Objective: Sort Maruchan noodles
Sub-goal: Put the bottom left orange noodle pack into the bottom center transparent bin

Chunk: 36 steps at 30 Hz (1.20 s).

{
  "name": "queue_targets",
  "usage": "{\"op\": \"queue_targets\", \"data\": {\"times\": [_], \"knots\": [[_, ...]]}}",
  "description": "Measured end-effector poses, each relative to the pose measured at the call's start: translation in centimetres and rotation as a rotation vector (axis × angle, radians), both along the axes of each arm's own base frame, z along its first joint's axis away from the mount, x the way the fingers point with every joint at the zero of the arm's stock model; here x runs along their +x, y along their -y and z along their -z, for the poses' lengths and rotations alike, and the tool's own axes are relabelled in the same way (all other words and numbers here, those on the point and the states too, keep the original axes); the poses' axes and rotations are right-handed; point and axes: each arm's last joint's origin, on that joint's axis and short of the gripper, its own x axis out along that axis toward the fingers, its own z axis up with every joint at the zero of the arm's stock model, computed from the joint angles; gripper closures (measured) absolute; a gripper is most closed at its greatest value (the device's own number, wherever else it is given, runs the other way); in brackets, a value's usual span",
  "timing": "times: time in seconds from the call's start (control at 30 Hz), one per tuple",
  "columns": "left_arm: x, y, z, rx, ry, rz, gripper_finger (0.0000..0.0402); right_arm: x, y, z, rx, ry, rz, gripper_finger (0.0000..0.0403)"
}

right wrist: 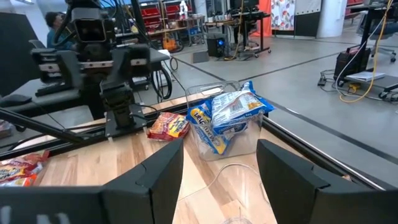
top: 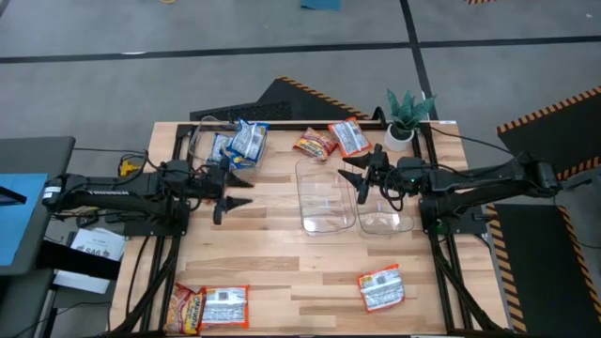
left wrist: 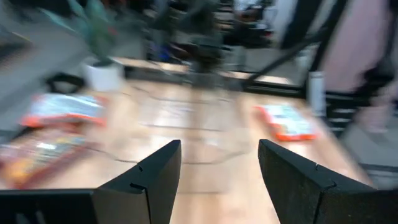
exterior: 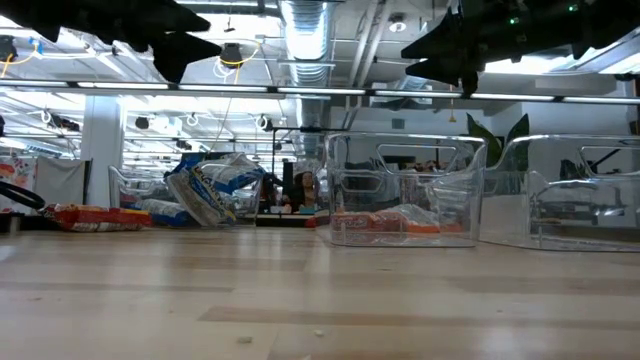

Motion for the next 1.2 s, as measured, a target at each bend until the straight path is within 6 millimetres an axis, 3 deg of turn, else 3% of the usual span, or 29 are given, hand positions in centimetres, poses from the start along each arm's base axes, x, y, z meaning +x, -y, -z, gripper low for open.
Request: {"op": "queue_targets", "data": {"times": [0.2, 0.43, 0.73, 0.97, 1.2], "knots": [[0.0, 1.9, 0.0, -0.109, -0.008, 0.261, 0.0198, 0.0, 0.0, 0.0, 0.000, 0.000, 0.000, 0.0177], [1.0, 6.8, -0.7, 0.004, -0.104, 0.513, 0.0198, 0.0, 0.0, 0.0, 0.000, 0.000, 0.000, 0.0177], [2.6, 15.1, 0.5, 0.059, -0.702, 0.474, 0.0198, 0.0, 0.0, 0.0, 0.000, -0.004, 0.000, 0.0177], [2.7, 21.9, 3.4, 0.194, -0.877, 0.597, 0.0201, 0.0, 0.0, 0.2, 0.001, -0.020, 0.000, 0.0177], [2.9, 24.7, 6.3, 0.131, -1.007, 0.513, 0.0222, 0.0, 0.0, 0.3, 0.001, -0.031, 0.000, 0.0177]]}}
